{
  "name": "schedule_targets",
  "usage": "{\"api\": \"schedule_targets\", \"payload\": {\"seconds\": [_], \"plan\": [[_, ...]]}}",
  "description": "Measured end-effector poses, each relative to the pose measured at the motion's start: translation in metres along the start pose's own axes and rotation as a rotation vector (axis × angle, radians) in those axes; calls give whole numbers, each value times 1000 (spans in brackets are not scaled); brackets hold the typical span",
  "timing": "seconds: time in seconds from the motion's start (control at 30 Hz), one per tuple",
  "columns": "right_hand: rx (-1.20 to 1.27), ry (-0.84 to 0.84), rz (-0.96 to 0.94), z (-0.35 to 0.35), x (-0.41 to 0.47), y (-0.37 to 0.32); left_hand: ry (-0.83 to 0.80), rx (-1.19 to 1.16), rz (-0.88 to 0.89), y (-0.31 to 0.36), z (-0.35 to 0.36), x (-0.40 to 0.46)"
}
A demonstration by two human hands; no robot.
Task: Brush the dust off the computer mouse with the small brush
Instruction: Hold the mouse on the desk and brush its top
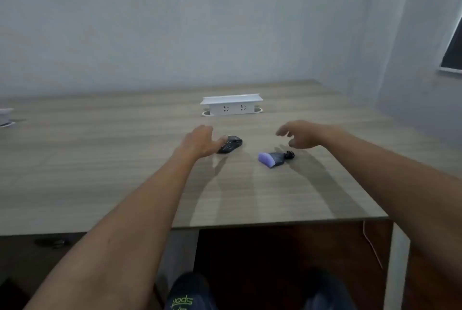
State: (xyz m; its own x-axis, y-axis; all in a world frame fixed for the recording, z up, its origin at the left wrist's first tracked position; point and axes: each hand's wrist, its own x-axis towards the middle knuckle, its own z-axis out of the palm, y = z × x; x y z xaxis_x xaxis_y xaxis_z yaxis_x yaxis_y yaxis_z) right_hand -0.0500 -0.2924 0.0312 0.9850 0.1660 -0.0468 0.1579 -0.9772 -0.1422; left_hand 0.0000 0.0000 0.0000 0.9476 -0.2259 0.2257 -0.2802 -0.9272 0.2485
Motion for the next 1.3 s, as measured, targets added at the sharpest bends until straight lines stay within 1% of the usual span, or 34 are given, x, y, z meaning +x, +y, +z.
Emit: {"api": "schedule_targets", "payload": {"seconds": [0.1, 0.17, 0.3, 0.5, 0.67, 0.93, 1.13, 1.3], "plan": [[10, -50, 22, 3, -10, 4, -16, -29, 23, -4, 11, -3], [35, -72, 21, 6, -15, 7, -45, -85, -9, -4, 17, -7], [97, -65, -11, 11, -17, 14, -69, -126, -38, -1, 25, -9], [156, -48, -48, 19, -10, 25, -19, -124, -74, 1, 38, -1], [166, -33, -79, 20, -2, 31, -18, -215, -92, 2, 42, 5], [194, -100, -16, 17, 11, 29, -6, -327, -74, 2, 48, 12], [394, -173, 17, 12, 15, 27, 34, -362, -75, 1, 54, 17], [566, -115, 1, 10, 23, 26, 47, -415, -72, 0, 51, 13]]}}
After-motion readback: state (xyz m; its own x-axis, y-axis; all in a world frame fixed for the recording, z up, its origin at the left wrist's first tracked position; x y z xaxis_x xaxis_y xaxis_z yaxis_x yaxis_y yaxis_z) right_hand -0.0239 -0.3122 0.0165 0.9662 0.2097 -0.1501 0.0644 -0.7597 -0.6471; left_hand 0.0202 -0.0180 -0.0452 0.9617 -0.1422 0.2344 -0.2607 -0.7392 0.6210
